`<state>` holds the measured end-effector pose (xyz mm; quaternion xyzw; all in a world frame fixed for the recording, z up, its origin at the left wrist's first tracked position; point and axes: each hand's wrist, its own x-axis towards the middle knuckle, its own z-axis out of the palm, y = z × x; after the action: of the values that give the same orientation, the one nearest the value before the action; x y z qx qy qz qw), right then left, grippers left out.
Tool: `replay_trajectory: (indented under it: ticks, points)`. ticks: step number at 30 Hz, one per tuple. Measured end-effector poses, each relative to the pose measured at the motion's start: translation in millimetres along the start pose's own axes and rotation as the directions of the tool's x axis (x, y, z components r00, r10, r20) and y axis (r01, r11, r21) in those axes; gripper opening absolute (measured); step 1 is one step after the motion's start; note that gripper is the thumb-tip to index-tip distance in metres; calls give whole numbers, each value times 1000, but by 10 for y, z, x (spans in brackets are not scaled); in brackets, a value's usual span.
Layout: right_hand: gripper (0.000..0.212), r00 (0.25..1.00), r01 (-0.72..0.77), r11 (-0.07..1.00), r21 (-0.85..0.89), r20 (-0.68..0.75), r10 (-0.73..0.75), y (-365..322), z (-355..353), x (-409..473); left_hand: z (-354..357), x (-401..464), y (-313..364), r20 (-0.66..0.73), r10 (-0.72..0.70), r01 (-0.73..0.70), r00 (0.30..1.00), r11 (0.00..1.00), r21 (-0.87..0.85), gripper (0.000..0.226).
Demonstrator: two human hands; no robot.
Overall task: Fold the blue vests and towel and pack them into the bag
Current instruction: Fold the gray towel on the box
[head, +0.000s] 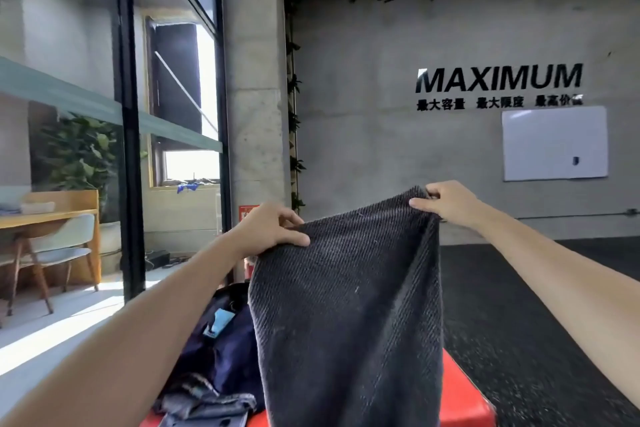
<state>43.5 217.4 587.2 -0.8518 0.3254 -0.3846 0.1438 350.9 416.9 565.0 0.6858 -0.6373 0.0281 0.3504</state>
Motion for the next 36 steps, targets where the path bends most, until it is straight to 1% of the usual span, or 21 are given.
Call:
replay_trajectory:
  ticks: [2, 4, 5, 6, 8, 10, 12, 14, 16, 18, 20, 22, 23, 25, 26, 28, 31, 34, 36]
  points:
    - [48, 1000, -18, 1000, 22, 0, 18, 60, -1, -14, -13, 17, -143, 172, -51, 36, 984, 995, 92, 14]
    - [42, 997, -70, 995, 68, 31, 68, 190, 79, -34, 43, 74, -314, 288, -111, 69, 951, 986, 150, 30]
    - [36, 993, -108, 991, 83, 56, 104, 278, 141, -38, 91, 115, -394, 305, -135, 85, 943, 981, 172, 37]
    - [29, 988, -134, 989, 70, 84, 128, 369, 212, -36, 152, 157, -468, 302, -153, 96, 941, 976, 197, 40]
    - [41, 982, -158, 987, 18, 104, 155, 605, 364, 39, 303, 281, -643, 266, -189, 127, 945, 964, 234, 37]
    - [43, 974, -194, 980, -48, 108, 198, 831, 507, 154, 488, 447, -854, 235, -220, 159, 947, 954, 255, 43]
    - [35, 954, -261, 964, -45, 139, 265, 1067, 682, 313, 708, 661, -1075, 205, -253, 193, 946, 943, 271, 39]
    - [22, 928, -328, 944, -29, 176, 328, 1344, 916, 496, 965, 856, -1278, 140, -281, 230, 950, 927, 296, 36]
    - [12, 901, -393, 919, 25, 212, 379, 1651, 1192, 671, 1244, 1066, -1480, 106, -325, 283, 940, 914, 290, 29]
    - [6, 867, -467, 879, 101, 249, 432, 1966, 1509, 796, 1541, 1258, -1667, 129, -374, 335, 918, 909, 248, 15]
    - [6, 823, -554, 812, 183, 269, 501, 2287, 1833, 940, 1862, 1485, -1898, 162, -439, 416, 884, 895, 159, 9]
    - [5, 778, -624, 739, 255, 291, 556, 2641, 2176, 1099, 2194, 1721, -2150, 146, -508, 500, 849, 861, 92, 8]
    - [4, 762, -645, 711, 281, 301, 573, 2829, 2349, 1182, 2369, 1845, -2278, 129, -527, 520, 840, 850, 83, 10]
    - [6, 748, -663, 683, 306, 312, 586, 3178, 2691, 1339, 2712, 2071, -2530, 86, -531, 518, 843, 844, 137, 19]
    - [8, 748, -663, 681, 309, 307, 589, 3344, 2860, 1430, 2868, 2179, -2638, 61, -533, 517, 844, 838, 173, 23]
    - [7, 760, -649, 703, 291, 282, 586, 3601, 3166, 1629, 3143, 2419, -2853, 25, -527, 509, 849, 830, 228, 20]
    - [6, 783, -617, 756, 219, 258, 565, 3881, 3539, 1988, 3433, 2811, -3172, 28, -539, 506, 842, 806, 308, 21]
    - [13, 806, -572, 813, 109, 259, 533, 4144, 3900, 2445, 3670, 3254, -3528, 0, -553, 523, 833, 788, 325, 24]
    - [7, 842, -514, 857, 38, 213, 496, 4230, 4061, 2705, 3759, 3510, -3680, -21, -538, 515, 843, 796, 318, 26]
